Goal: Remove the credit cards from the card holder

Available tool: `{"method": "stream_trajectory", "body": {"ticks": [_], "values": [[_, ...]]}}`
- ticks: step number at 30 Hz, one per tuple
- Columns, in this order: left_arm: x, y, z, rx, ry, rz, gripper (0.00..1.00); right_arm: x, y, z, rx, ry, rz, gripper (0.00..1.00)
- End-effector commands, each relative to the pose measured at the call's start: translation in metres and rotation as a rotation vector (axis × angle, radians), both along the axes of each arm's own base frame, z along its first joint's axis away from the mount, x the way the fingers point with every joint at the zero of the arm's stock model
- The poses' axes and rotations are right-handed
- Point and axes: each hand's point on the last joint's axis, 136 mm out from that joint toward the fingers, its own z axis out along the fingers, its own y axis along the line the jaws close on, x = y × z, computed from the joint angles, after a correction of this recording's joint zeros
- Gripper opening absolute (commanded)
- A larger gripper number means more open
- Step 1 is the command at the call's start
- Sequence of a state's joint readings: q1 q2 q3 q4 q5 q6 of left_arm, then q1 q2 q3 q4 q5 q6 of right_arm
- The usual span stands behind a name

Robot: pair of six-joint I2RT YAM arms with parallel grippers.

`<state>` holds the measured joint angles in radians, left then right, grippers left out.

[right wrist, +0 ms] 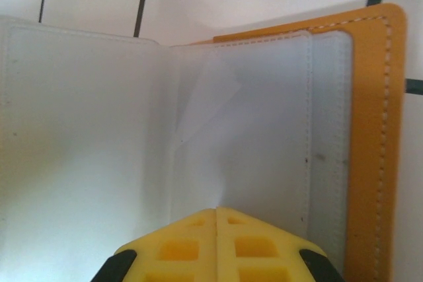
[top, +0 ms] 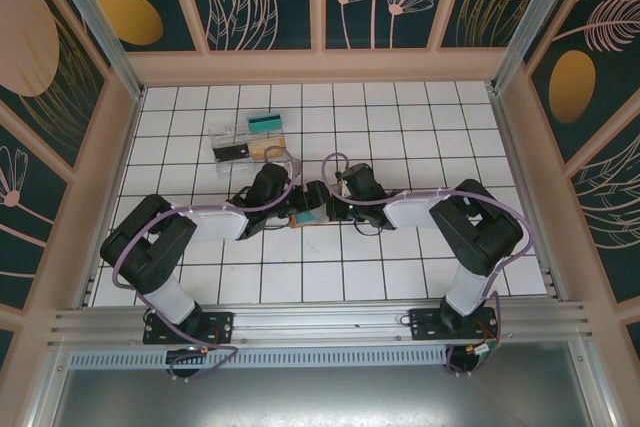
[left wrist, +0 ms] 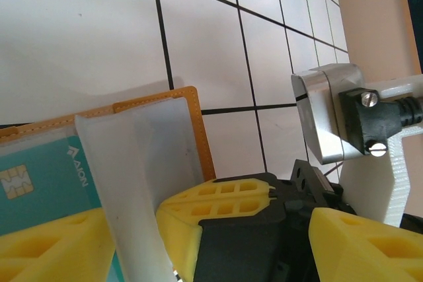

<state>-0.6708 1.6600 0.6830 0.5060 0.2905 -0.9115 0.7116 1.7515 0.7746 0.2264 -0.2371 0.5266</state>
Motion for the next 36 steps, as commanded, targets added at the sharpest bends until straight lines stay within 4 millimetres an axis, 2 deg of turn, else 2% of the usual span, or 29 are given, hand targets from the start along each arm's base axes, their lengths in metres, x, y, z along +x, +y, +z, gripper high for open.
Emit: {"method": "stream_trajectory", "body": {"ticks": [1,5,9,12,18,21,25,28,29,31,36], "values": [[-0.012,-0.020,0.015,-0.067,-0.029,-0.083,0.77,-0.017,0.047,0.025,0.146,-0.010,0.168,0.06],[-0.013,-0.024,0.019,-0.097,-0.028,-0.094,0.77,-0.020,0.055,0.039,0.208,-0.012,0.194,0.06],[-0.014,-0.027,0.026,-0.133,-0.032,-0.099,0.76,-0.018,0.041,0.040,0.221,-0.010,0.154,0.07],[-0.013,-0.031,0.031,-0.154,-0.031,-0.104,0.76,-0.013,0.016,0.040,0.211,-0.023,0.066,0.07],[-0.014,-0.044,0.035,-0.194,-0.022,-0.128,0.76,0.003,-0.051,0.043,0.172,-0.069,-0.161,0.07],[-0.013,-0.048,0.024,-0.181,0.001,-0.130,0.76,0.007,-0.075,0.053,0.158,-0.118,-0.234,0.07],[-0.009,-0.045,0.020,-0.146,0.002,-0.111,0.76,0.006,-0.084,0.061,0.134,-0.152,-0.247,0.09],[-0.006,-0.038,0.017,-0.092,-0.009,-0.085,0.76,0.004,-0.081,0.065,0.140,-0.156,-0.225,0.11],[-0.005,-0.035,0.025,-0.085,-0.030,-0.079,0.76,0.004,-0.080,0.066,0.143,-0.156,-0.221,0.11],[-0.003,-0.030,0.029,-0.061,-0.046,-0.066,0.76,0.005,-0.079,0.068,0.149,-0.161,-0.217,0.11],[0.000,-0.009,0.034,-0.039,-0.063,-0.024,0.76,-0.001,-0.056,0.076,0.150,-0.173,-0.139,0.14]]}}
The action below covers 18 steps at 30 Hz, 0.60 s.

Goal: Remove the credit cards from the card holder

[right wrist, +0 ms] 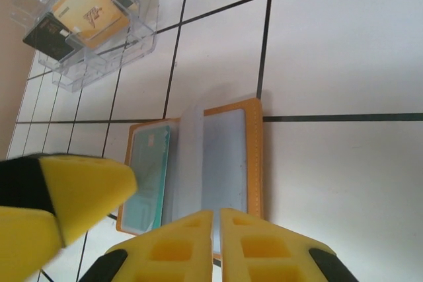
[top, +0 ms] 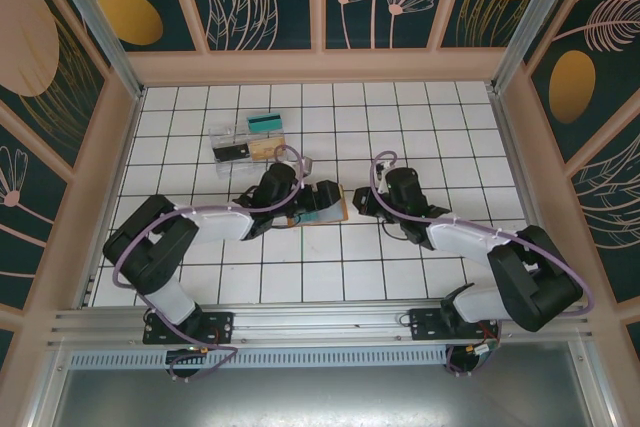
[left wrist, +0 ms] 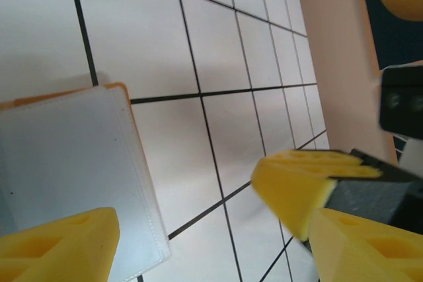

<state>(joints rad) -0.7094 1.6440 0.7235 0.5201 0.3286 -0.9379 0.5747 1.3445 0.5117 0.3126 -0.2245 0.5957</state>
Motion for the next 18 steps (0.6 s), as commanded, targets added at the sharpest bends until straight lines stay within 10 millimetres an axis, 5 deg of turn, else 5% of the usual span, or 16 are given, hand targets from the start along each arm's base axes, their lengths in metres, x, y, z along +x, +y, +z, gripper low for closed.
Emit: {"method": "stream_trajectory", "body": {"ticks": [1,8,18], "values": [[0.008,0.022,0.007,0.039,-0.040,0.052,0.76,-0.002,0.020,0.010,-0.026,-0.033,0.068,0.14],[0.010,0.058,-0.008,0.109,-0.027,0.112,0.73,-0.002,0.060,0.014,-0.044,-0.029,0.171,0.16],[0.005,0.077,-0.034,0.208,-0.005,0.146,0.51,0.001,0.093,-0.021,-0.070,0.088,0.256,0.19]]}}
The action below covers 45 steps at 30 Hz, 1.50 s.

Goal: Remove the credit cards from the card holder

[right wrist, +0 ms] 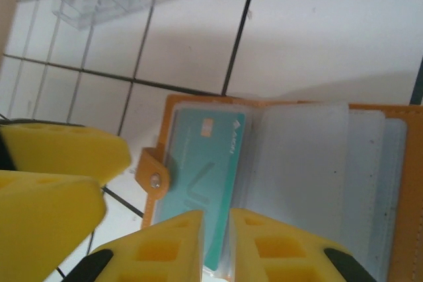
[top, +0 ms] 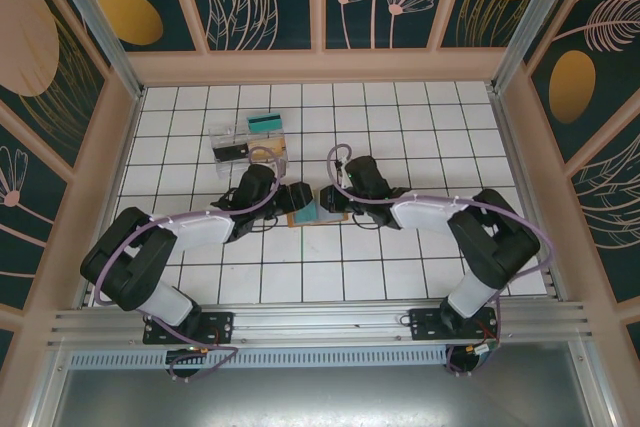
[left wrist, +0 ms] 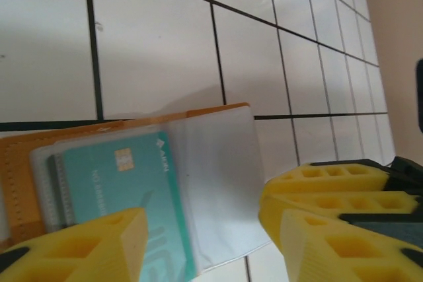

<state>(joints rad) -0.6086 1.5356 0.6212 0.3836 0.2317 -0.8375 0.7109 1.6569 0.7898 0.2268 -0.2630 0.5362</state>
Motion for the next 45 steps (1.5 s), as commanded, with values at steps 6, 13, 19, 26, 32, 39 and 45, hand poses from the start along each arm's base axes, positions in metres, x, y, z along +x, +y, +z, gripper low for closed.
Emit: {"method": "stream_trajectory", "body": {"ticks": [6,13,19,26,32,39,45], "values": [[-0.005,0.011,-0.023,0.062,0.025,0.013,0.22,0.000,0.025,-0.010,0.008,0.067,0.070,0.22],[-0.009,0.016,-0.037,0.081,0.054,0.029,0.10,-0.002,0.030,-0.024,0.010,0.117,0.074,0.20],[-0.013,0.018,-0.048,0.087,0.086,0.032,0.09,-0.001,0.028,-0.029,0.007,0.140,0.064,0.20],[-0.014,0.027,-0.063,0.142,0.118,0.066,0.08,0.000,0.024,-0.029,0.008,0.147,0.051,0.20],[-0.016,0.031,-0.068,0.160,0.131,0.076,0.07,0.002,0.021,-0.028,0.006,0.151,0.037,0.19],[-0.016,0.030,-0.064,0.149,0.124,0.070,0.07,0.000,0.024,-0.036,0.013,0.186,0.052,0.18],[-0.016,0.028,-0.063,0.138,0.124,0.064,0.07,-0.002,0.029,-0.039,0.023,0.206,0.070,0.18]]}}
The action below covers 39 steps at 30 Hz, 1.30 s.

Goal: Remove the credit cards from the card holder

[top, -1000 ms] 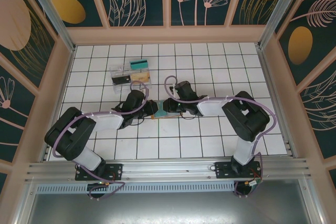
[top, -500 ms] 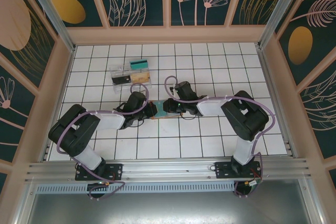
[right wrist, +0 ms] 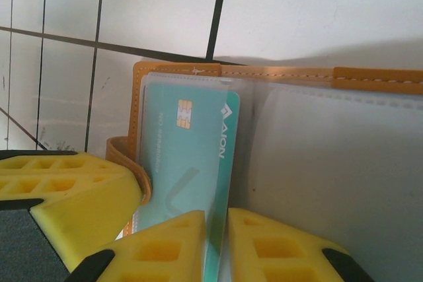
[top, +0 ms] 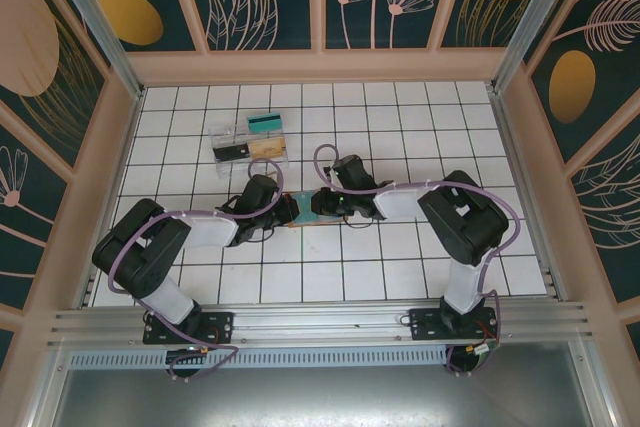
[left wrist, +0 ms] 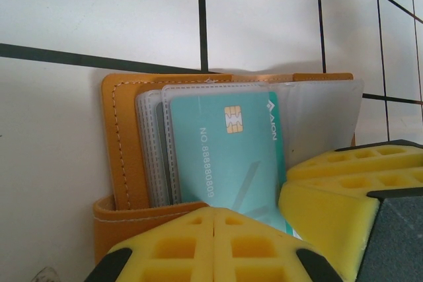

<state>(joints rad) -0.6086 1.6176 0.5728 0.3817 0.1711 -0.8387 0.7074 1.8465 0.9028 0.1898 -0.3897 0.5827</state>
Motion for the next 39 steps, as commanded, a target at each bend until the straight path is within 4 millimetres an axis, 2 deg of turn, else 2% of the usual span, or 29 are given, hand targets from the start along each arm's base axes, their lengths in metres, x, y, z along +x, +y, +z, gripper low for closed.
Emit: {"method": "stream_trajectory", "body": {"ticks": [1,6,17,21,23,30,39], "values": [[-0.006,0.008,-0.012,0.032,0.037,0.016,0.07,0.000,0.005,-0.001,0.013,0.033,0.013,0.18],[-0.006,0.008,-0.013,0.031,0.038,0.016,0.07,0.001,0.004,0.001,0.020,0.027,0.005,0.13],[-0.007,0.008,-0.014,0.033,0.040,0.012,0.07,-0.003,0.000,0.013,0.149,0.060,0.006,0.14],[-0.007,0.008,-0.014,0.032,0.041,0.012,0.07,-0.005,0.000,0.010,0.153,0.069,0.015,0.07],[-0.007,0.008,-0.013,0.031,0.039,0.012,0.07,-0.004,0.000,0.010,0.152,0.071,0.011,0.00],[-0.008,0.010,-0.013,0.038,0.038,0.013,0.07,-0.003,-0.002,0.011,0.155,0.071,0.002,0.00],[-0.008,0.012,-0.013,0.051,0.033,0.015,0.07,0.002,-0.016,0.014,0.160,0.064,-0.032,0.00]]}}
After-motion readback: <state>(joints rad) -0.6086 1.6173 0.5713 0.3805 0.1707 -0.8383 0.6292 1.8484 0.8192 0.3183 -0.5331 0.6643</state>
